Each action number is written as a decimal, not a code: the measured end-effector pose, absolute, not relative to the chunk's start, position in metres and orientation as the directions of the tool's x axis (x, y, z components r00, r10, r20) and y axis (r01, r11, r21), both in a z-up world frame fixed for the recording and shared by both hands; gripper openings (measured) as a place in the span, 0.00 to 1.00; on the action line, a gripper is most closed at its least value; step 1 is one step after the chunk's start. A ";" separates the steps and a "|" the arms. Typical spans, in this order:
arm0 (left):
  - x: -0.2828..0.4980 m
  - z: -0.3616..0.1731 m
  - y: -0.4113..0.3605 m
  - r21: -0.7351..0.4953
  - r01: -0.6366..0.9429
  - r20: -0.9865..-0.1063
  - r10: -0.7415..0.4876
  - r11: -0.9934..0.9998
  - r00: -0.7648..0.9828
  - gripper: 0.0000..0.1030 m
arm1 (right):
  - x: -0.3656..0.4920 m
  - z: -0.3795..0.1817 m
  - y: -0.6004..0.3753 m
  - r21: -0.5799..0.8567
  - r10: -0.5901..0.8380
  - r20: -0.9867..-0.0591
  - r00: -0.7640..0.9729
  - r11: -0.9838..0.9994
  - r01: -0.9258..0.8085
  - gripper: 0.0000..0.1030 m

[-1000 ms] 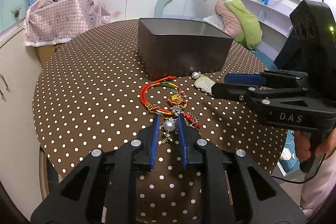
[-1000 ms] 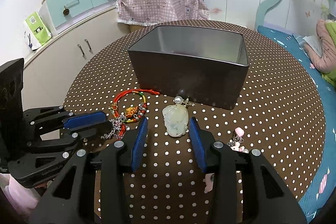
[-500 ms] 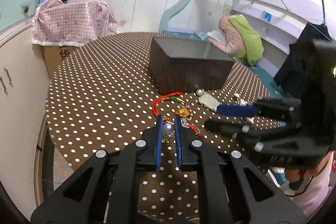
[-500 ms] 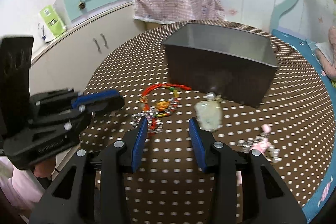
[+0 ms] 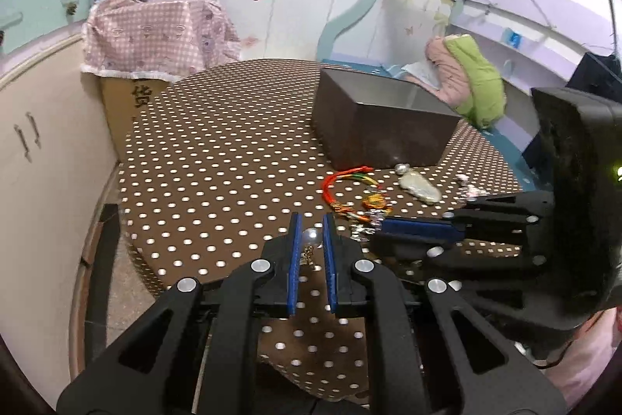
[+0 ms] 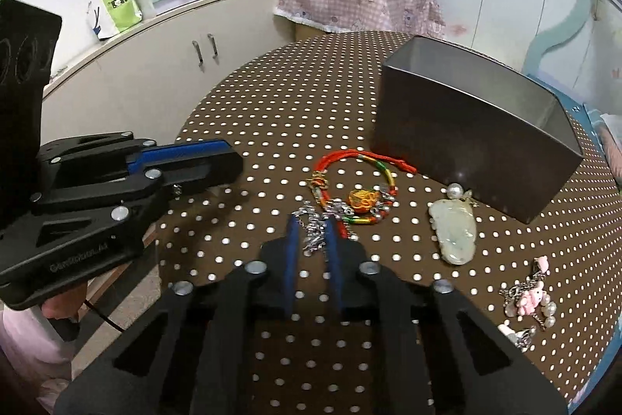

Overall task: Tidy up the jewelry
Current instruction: 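Carry both silver charms toward the metal box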

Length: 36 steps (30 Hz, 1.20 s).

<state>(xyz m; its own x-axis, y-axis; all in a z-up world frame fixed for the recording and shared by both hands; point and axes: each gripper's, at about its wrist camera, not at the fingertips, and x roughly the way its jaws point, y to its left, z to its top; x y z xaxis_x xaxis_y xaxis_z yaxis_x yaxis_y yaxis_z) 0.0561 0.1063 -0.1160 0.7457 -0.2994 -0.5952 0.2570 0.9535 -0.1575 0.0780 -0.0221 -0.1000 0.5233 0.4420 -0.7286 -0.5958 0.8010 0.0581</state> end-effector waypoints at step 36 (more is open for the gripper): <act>0.113 -0.026 0.038 -0.091 0.404 -0.448 -0.400 0.910 0.800 0.11 | 0.105 0.011 -0.103 0.034 0.430 -0.521 0.738 0.874 -0.485 0.08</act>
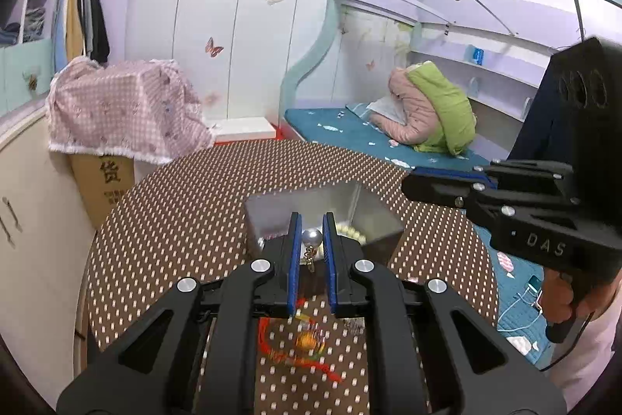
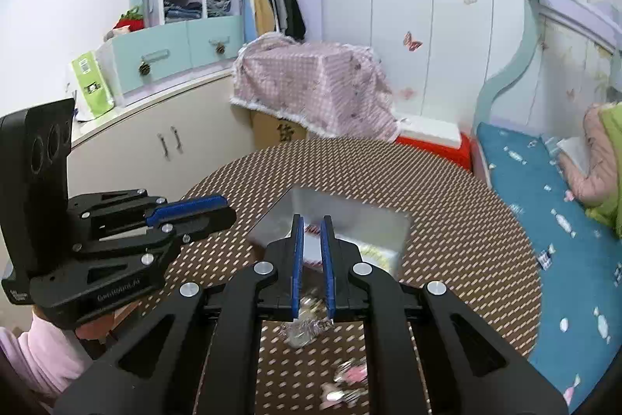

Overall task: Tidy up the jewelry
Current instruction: 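Carry both silver charms toward the metal box, then lower both silver charms into the metal box and open both tools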

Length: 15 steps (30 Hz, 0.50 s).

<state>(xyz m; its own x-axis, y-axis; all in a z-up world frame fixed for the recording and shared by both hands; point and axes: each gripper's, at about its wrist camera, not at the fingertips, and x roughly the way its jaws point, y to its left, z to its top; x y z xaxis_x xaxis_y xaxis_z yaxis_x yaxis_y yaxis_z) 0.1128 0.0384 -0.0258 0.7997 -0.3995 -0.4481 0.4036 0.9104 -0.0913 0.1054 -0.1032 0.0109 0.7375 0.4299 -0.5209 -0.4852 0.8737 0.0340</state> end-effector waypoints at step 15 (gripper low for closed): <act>0.114 -0.041 0.032 -0.068 0.413 -0.482 -0.392 0.908 0.783 0.11 | 0.115 -0.084 -0.108 0.106 0.381 -0.708 0.594 0.889 -0.444 0.25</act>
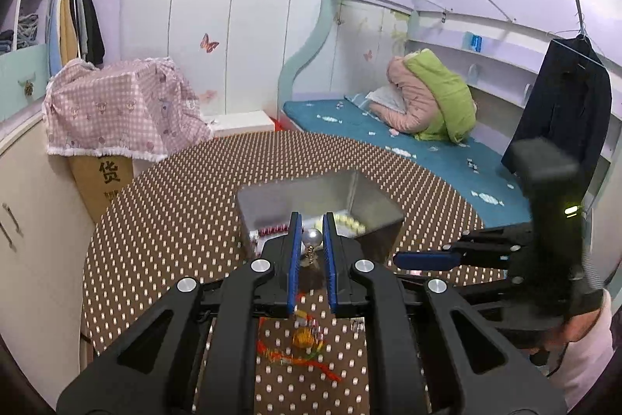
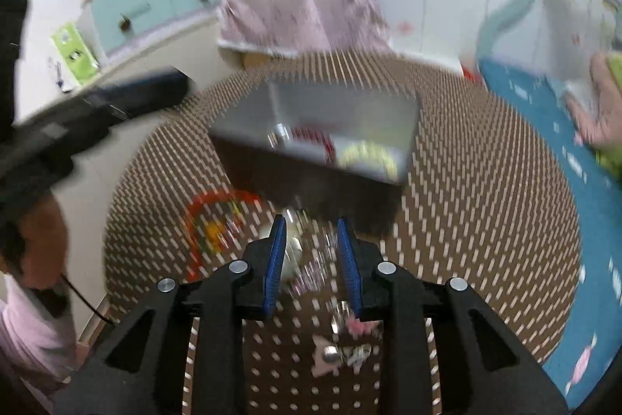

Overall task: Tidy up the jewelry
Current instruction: 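Lower both silver charms into the metal box and open both tools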

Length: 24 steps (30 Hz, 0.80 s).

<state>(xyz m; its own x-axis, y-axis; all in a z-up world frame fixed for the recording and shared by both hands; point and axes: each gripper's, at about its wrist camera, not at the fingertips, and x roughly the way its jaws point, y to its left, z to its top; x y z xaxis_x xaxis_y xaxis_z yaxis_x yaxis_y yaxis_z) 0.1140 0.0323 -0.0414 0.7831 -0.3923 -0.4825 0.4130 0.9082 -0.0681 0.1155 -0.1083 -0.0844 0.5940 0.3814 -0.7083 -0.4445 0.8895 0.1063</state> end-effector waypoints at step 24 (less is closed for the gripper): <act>0.108 -0.069 0.039 -0.118 0.391 -0.538 -0.390 0.913 0.747 0.11 | 0.108 -0.086 -0.105 0.067 0.378 -0.693 0.613 0.881 -0.468 0.08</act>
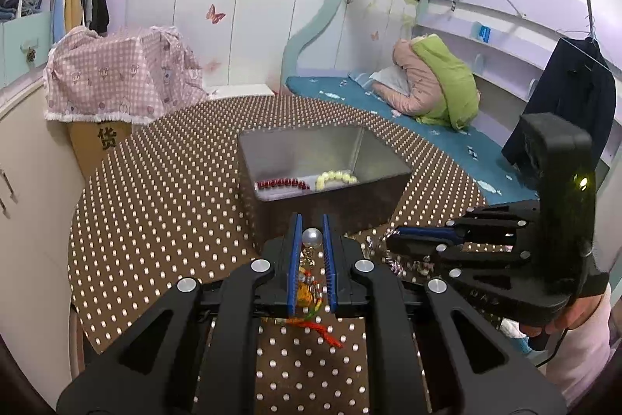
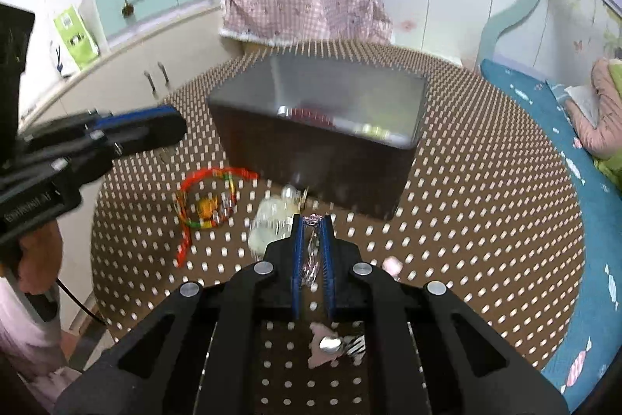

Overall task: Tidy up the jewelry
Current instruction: 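Lower both silver charms into the metal box and open both tools, then move both tools back to the jade pendant and pink heart charm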

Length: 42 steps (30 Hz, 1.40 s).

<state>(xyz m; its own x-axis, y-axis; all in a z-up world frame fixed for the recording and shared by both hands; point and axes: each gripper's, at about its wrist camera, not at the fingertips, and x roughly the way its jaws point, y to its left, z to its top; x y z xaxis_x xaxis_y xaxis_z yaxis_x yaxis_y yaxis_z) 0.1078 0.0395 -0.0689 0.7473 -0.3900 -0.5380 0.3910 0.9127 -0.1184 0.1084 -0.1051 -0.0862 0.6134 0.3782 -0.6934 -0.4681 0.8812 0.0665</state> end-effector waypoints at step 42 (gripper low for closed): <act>0.178 -0.060 0.017 -0.095 0.344 -0.582 -0.333 0.934 0.742 0.35 | 0.149 -0.037 -0.130 0.096 0.372 -0.609 0.700 0.911 -0.401 0.41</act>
